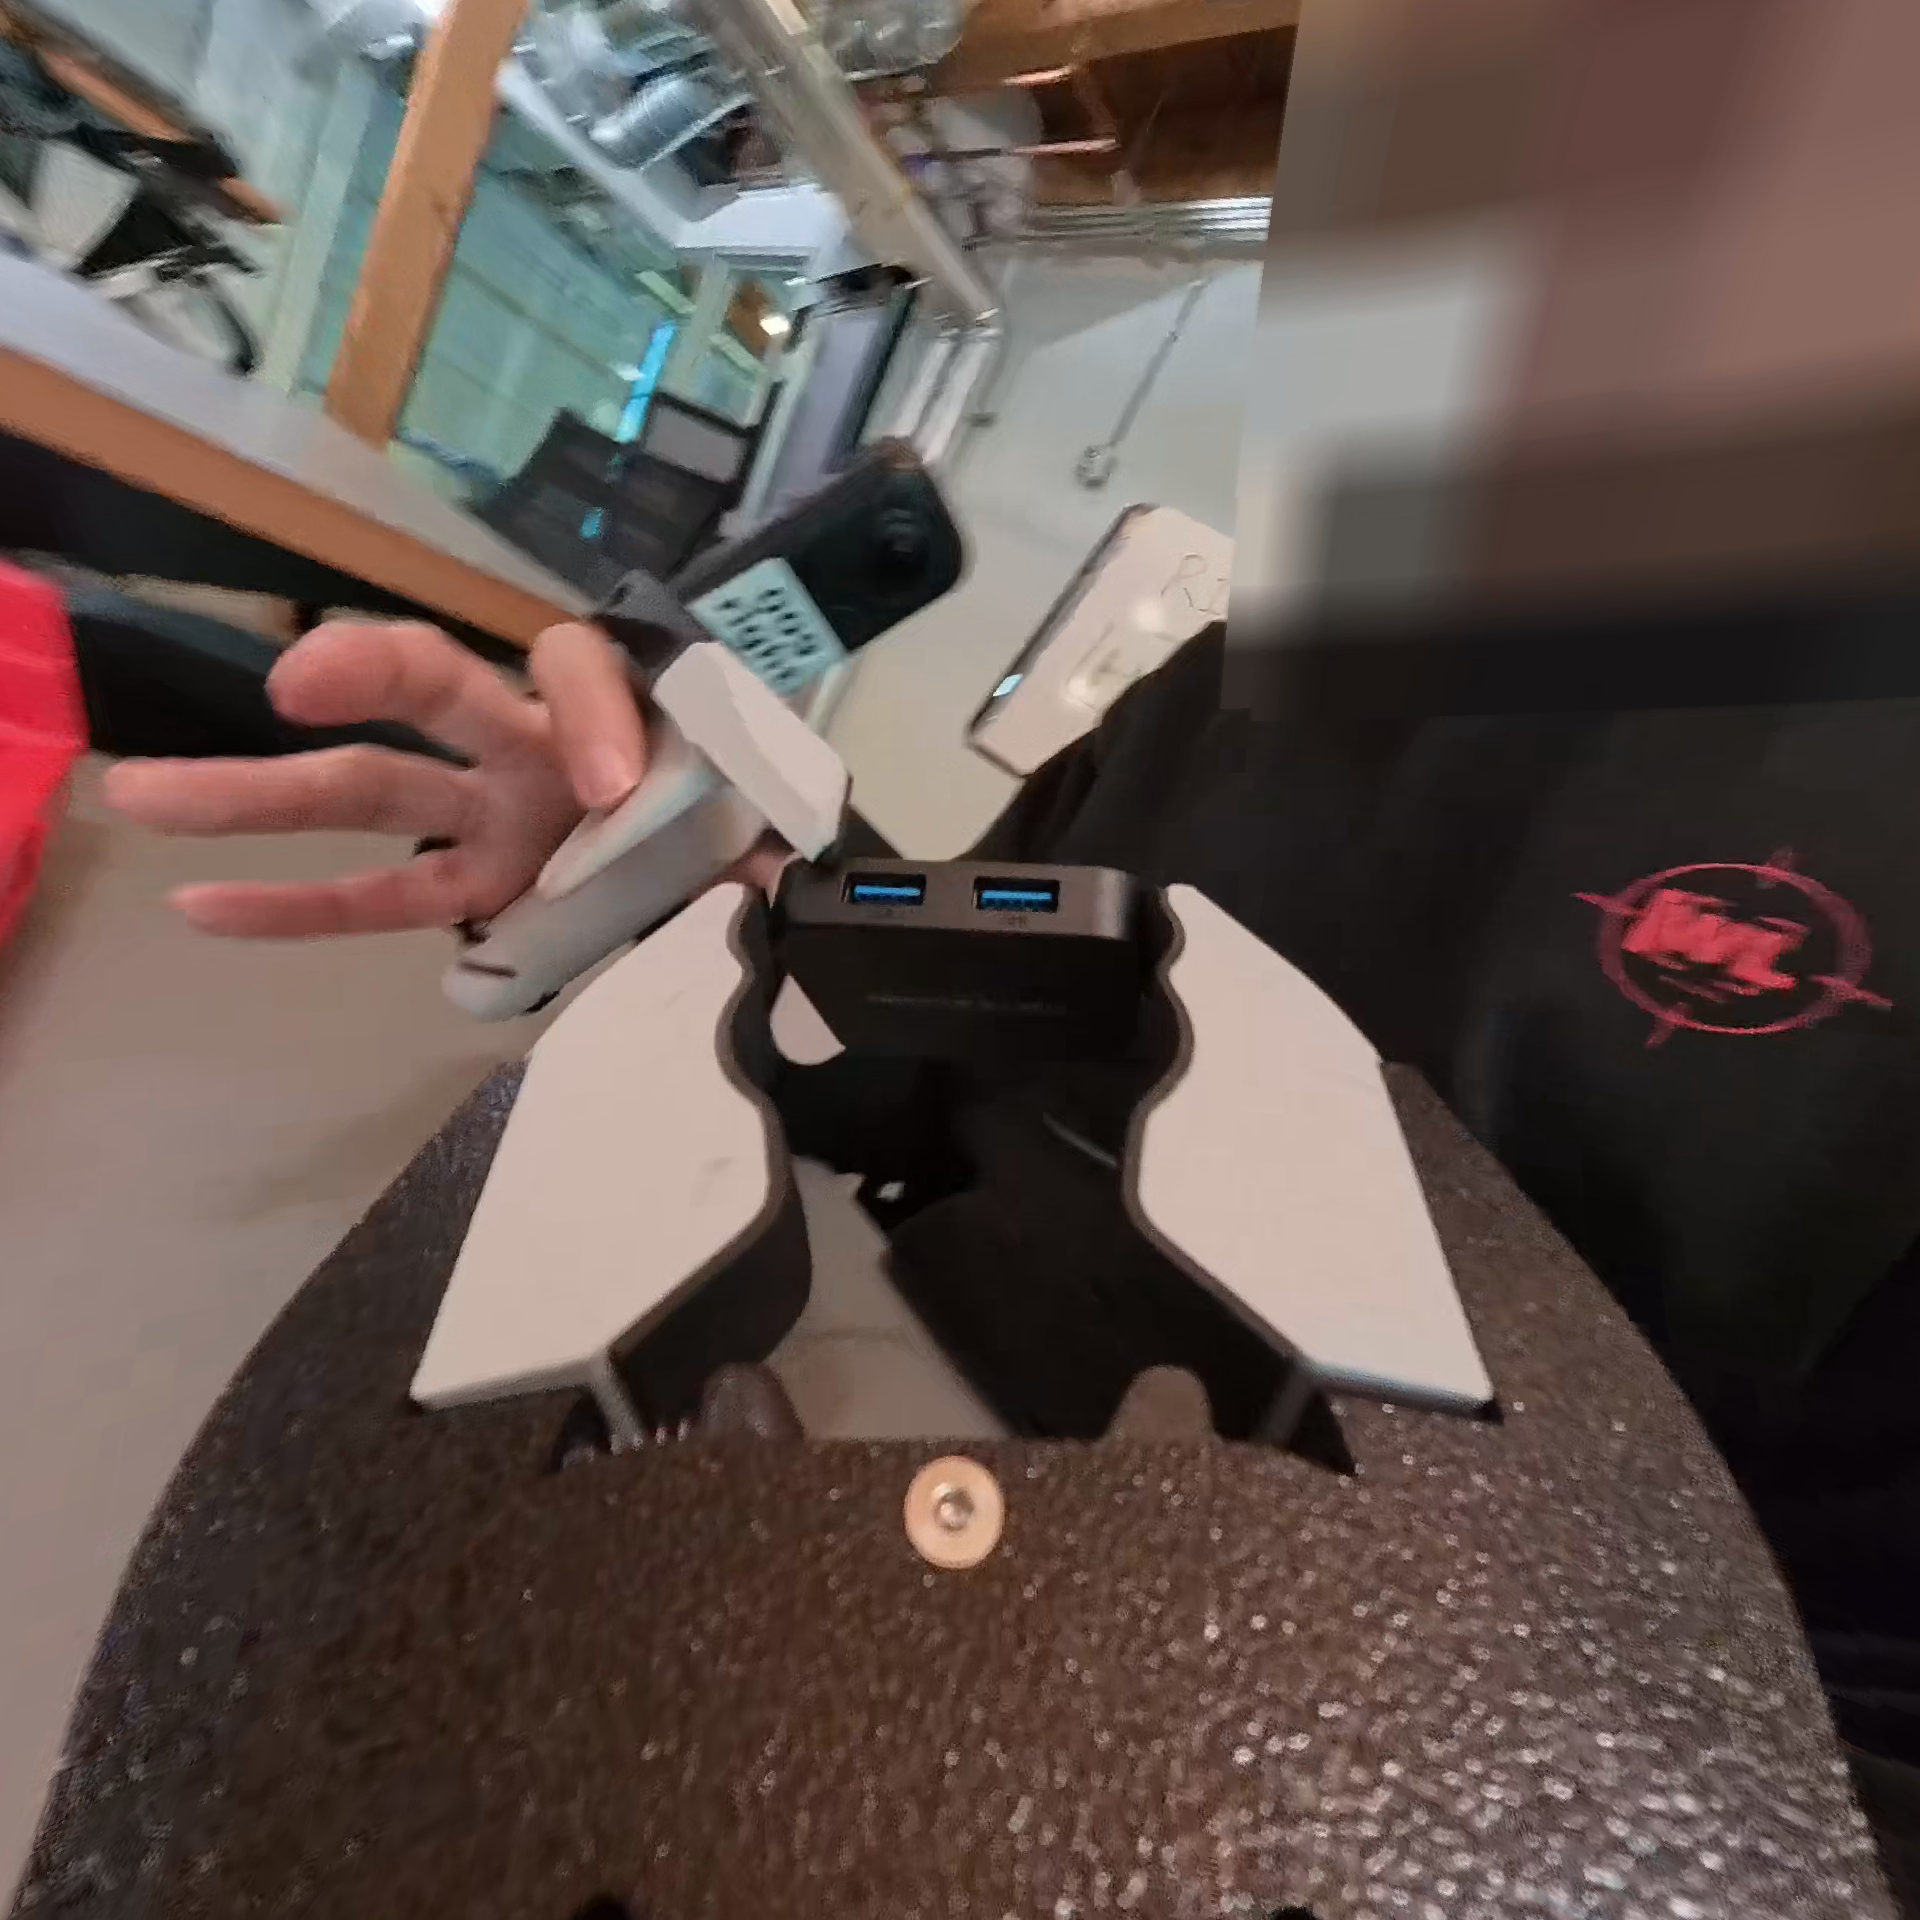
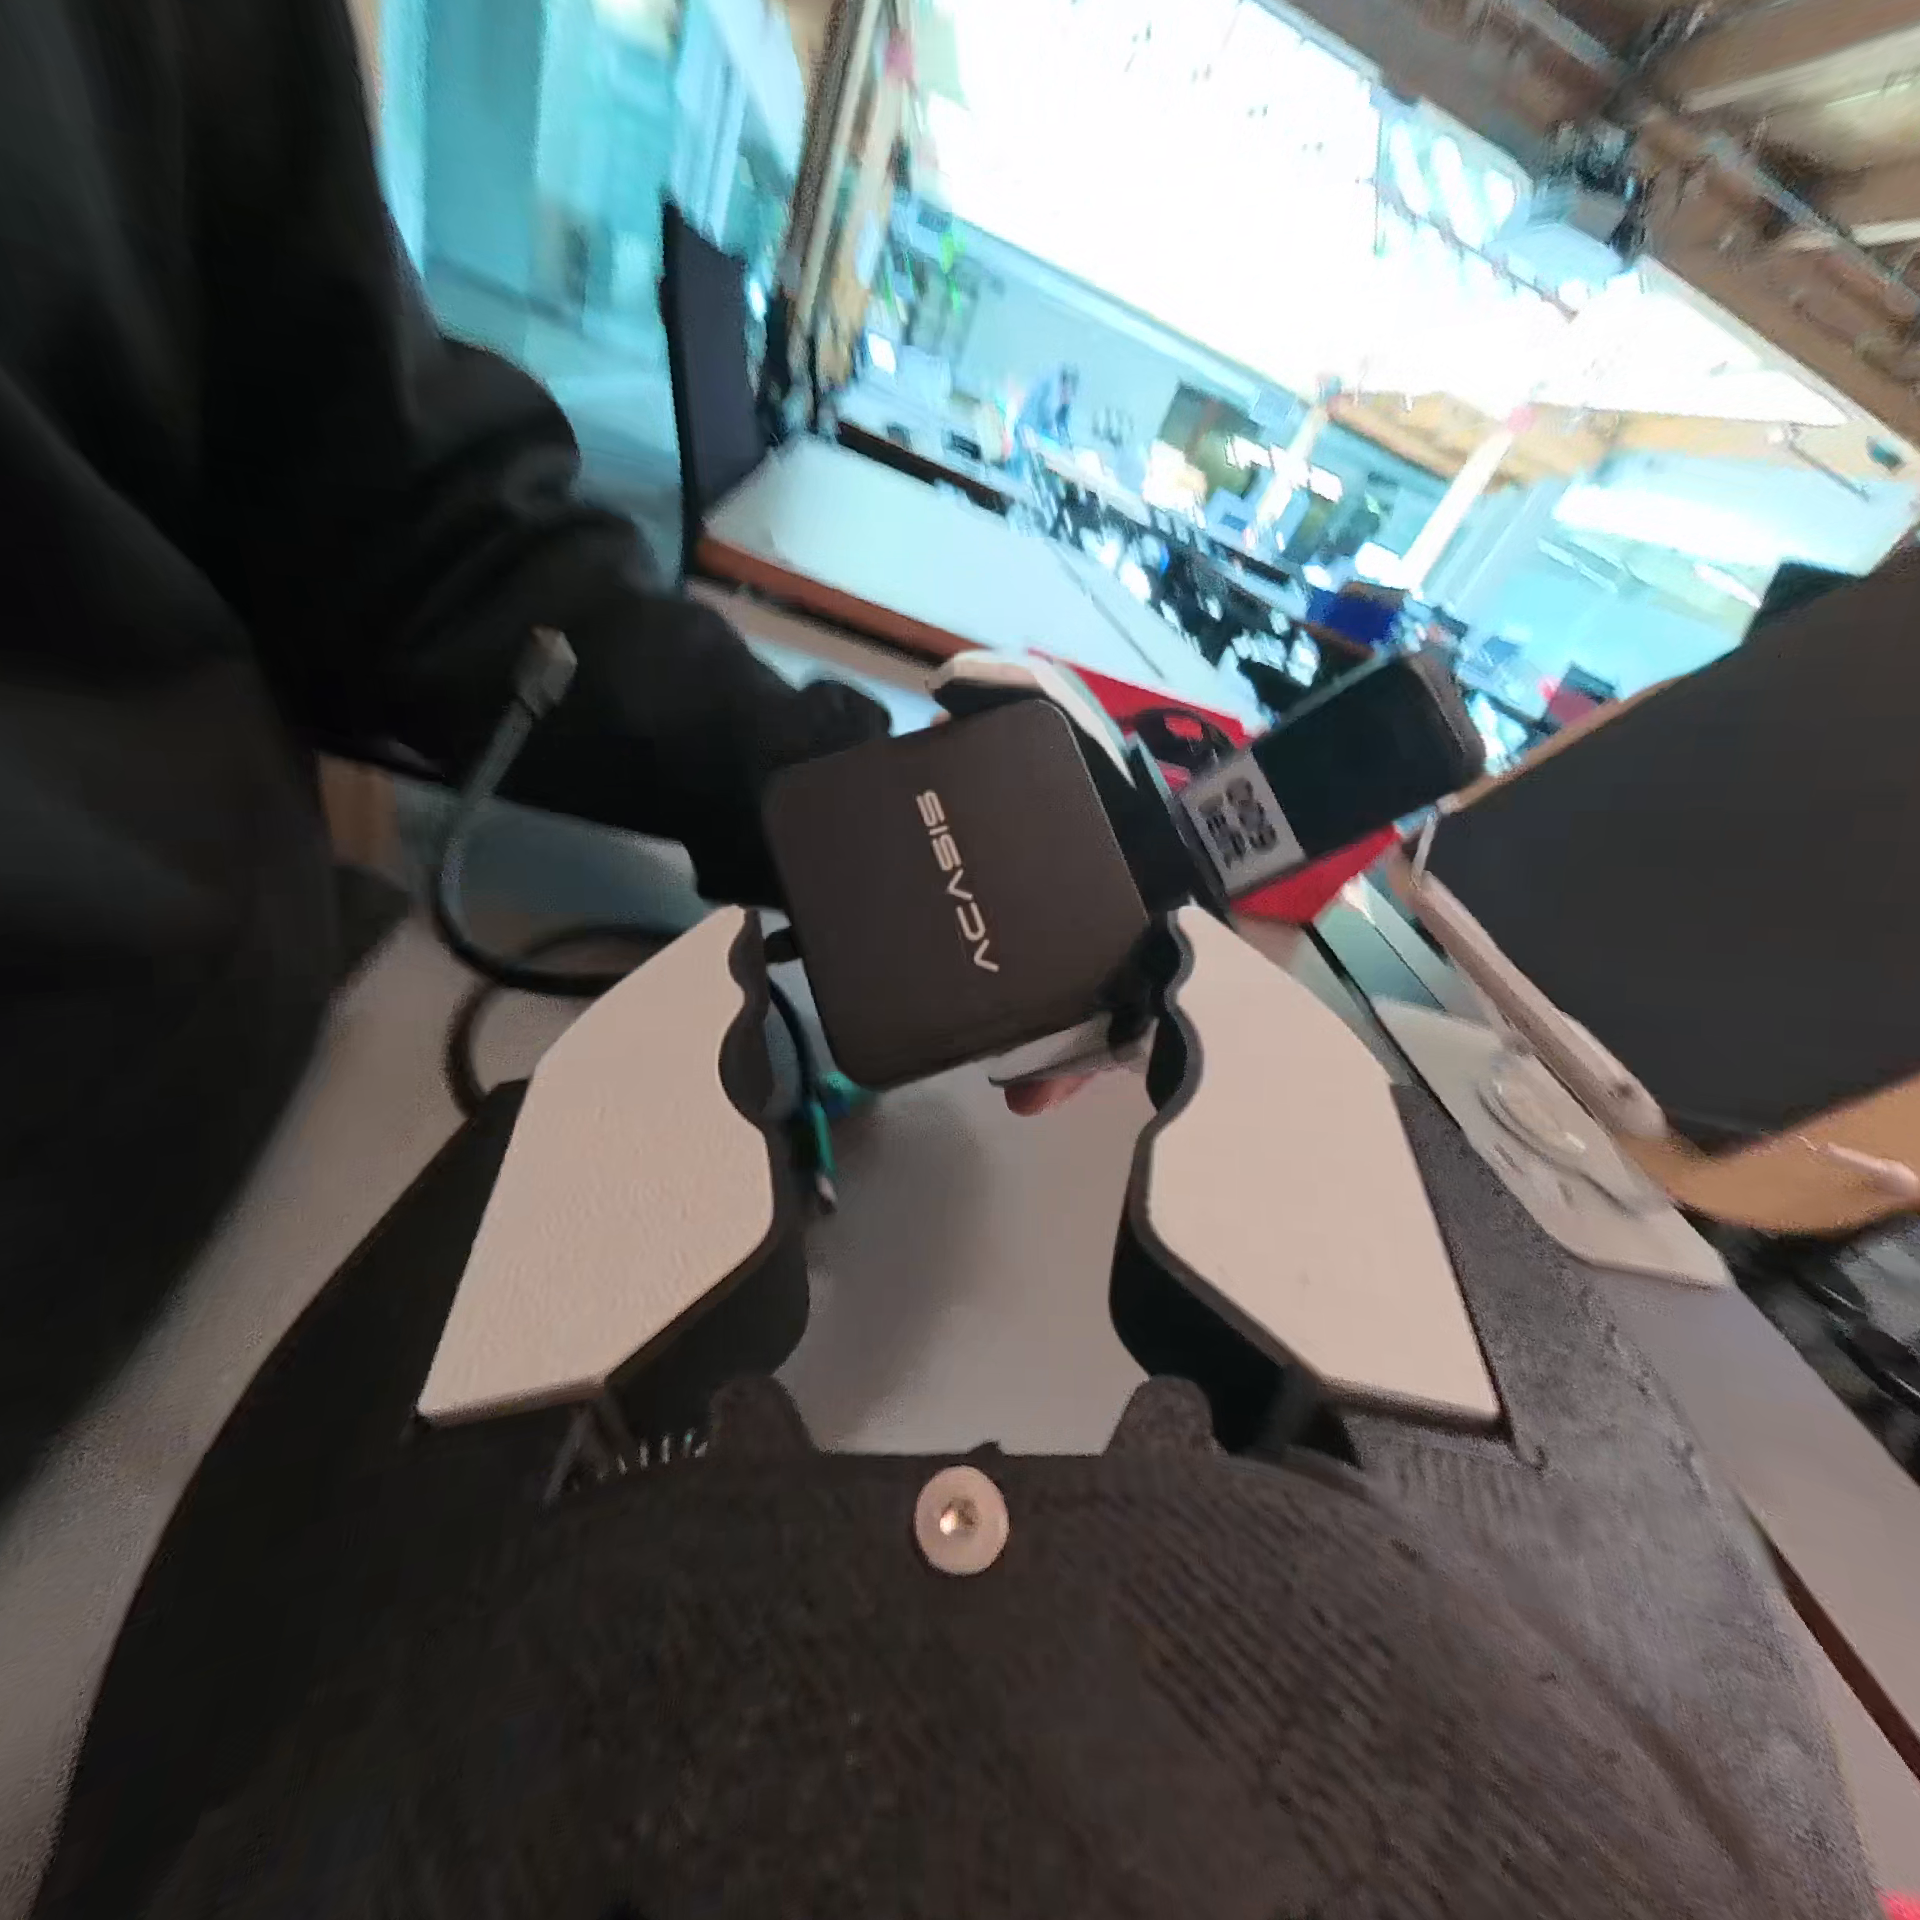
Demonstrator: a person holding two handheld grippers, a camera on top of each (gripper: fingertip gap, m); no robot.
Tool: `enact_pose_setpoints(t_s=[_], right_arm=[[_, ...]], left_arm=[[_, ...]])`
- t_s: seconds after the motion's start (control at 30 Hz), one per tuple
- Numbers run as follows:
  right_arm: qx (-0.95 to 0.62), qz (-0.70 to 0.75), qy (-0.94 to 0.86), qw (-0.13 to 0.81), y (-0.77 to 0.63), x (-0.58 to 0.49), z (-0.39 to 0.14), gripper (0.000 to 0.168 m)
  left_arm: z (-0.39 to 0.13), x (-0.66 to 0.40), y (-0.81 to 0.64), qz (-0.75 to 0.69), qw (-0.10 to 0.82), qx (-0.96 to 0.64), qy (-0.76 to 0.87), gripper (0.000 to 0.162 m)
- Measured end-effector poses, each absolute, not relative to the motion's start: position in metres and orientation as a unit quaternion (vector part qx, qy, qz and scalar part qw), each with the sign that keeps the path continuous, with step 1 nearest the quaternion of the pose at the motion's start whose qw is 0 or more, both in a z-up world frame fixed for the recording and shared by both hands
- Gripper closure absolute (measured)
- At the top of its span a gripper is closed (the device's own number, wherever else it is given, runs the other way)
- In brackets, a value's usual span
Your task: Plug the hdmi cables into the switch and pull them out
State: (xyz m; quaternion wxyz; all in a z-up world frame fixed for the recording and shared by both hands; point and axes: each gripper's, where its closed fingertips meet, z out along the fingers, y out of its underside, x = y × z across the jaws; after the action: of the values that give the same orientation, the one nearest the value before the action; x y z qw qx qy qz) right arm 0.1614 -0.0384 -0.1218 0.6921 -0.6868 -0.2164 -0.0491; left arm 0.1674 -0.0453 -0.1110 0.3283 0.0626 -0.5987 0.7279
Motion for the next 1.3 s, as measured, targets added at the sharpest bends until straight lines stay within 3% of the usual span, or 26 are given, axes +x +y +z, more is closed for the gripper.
enact_pose_setpoints(t_s=[0.37, 0.47, 0.57, 0.67, 0.8, 0.9, 1.17, 1.3], right_arm=[[-0.721, -0.168, -0.244, 0.626, -0.042, 0.180, -0.138, 0.107], [-0.763, -0.154, -0.232, 0.584, -0.053, 0.187, -0.154, 0.100], [-0.736, -0.140, -0.233, 0.619, -0.043, 0.179, -0.145, 0.096], [-0.755, -0.139, -0.233, 0.597, -0.027, 0.178, -0.157, 0.080], [-0.754, -0.149, -0.265, 0.582, -0.019, 0.173, -0.163, 0.091], [-0.772, -0.156, -0.267, 0.555, -0.019, 0.180, -0.171, 0.092], [-0.840, -0.184, -0.192, 0.474, -0.044, 0.218, -0.188, 0.092], [-0.834, -0.204, -0.196, 0.474, -0.034, 0.218, -0.185, 0.092]], left_arm=[[-0.140, 0.195, -0.039, 0.684, 0.397, 0.205, -0.577, 0.094], [-0.135, 0.195, -0.032, 0.685, 0.410, 0.207, -0.566, 0.094], [-0.135, 0.188, -0.037, 0.673, 0.420, 0.198, -0.575, 0.094], [-0.134, 0.183, -0.047, 0.665, 0.435, 0.191, -0.576, 0.094], [-0.132, 0.180, -0.052, 0.665, 0.445, 0.187, -0.569, 0.094], [-0.138, 0.185, -0.050, 0.664, 0.420, 0.207, -0.582, 0.095], [-0.148, 0.212, -0.022, 0.567, 0.227, 0.375, -0.697, 0.087], [-0.152, 0.205, -0.036, 0.512, 0.208, 0.409, -0.726, 0.101]])
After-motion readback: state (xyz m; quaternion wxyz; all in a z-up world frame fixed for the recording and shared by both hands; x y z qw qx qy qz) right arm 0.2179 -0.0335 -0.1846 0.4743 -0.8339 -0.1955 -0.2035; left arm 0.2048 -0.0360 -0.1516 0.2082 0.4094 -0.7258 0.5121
